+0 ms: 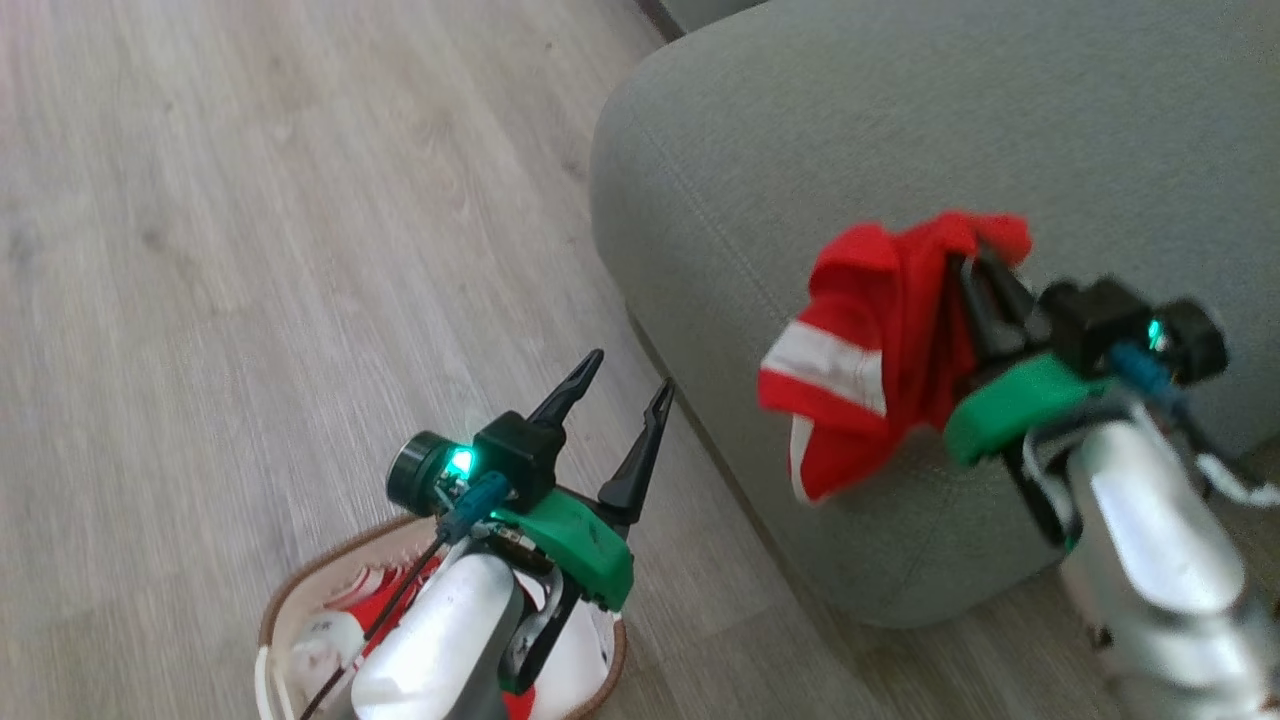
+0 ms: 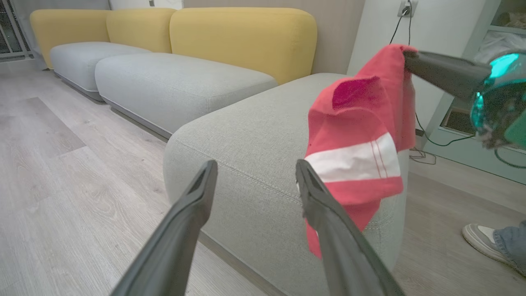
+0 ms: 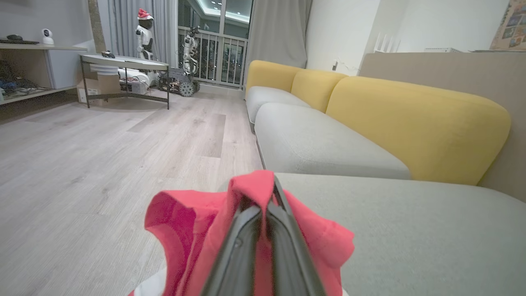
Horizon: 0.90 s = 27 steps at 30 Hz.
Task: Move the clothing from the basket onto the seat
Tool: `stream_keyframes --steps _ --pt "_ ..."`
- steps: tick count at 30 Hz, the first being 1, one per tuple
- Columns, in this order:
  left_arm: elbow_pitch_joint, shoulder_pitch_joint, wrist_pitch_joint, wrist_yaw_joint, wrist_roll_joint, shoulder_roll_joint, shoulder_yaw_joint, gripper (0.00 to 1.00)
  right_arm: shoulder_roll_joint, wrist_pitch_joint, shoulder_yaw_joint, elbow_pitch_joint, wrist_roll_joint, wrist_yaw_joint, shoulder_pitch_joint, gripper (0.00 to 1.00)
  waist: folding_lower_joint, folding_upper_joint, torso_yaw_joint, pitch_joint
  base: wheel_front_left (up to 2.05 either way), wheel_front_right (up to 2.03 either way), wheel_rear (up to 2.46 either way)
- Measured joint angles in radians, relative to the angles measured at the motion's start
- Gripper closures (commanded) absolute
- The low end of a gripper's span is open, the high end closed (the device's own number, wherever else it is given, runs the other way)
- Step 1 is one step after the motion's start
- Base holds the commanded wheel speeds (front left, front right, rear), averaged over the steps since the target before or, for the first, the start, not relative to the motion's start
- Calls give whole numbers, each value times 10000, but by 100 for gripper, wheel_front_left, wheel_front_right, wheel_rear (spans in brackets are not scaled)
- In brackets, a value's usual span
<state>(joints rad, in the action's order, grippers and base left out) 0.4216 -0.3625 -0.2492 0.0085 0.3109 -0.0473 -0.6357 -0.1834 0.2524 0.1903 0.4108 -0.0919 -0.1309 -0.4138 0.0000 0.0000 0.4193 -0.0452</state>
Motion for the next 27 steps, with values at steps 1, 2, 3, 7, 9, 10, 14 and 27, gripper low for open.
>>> stream_keyframes --steps 1,2,3,7,9,10,14,27 --pt "-10 -12 0 0 -82 -2 19 0 -52 0 35 84 -65 0 -224 100 0 0 -55 -89 0 0 0" --pt "-10 -39 0 -4 -157 -2 21 0 -113 0 61 180 -111 0 -495 100 0 0 -113 -195 0 0 0" --pt "-10 -88 0 -10 -226 -4 21 0 -159 0 73 280 -167 0 -791 100 0 0 -174 -310 0 0 0" --pt "-6 -523 -2 -96 -454 -77 29 0 -382 2 75 621 -384 0 -2324 100 0 0 -431 -905 0 0 0" --pt "-2 -808 0 -121 -554 -132 25 0 -556 2 -10 844 -533 0 -3186 100 0 0 -570 -1280 0 0 0" --pt "-2 -939 -2 -176 -598 -163 25 0 -639 2 -58 988 -627 0 -3609 100 0 0 -640 -1473 0 0 0" --pt "-102 -1506 -2 -224 -890 -278 -44 0 -1446 2 -502 1975 -796 -2 -5544 100 0 0 -1092 -2491 0 0 0" --pt "-1411 -2709 117 -169 -1747 -533 -481 0 -3331 29 -1981 4052 -125 -2 -8849 100 2 -1 -2661 -4975 0 0 0"
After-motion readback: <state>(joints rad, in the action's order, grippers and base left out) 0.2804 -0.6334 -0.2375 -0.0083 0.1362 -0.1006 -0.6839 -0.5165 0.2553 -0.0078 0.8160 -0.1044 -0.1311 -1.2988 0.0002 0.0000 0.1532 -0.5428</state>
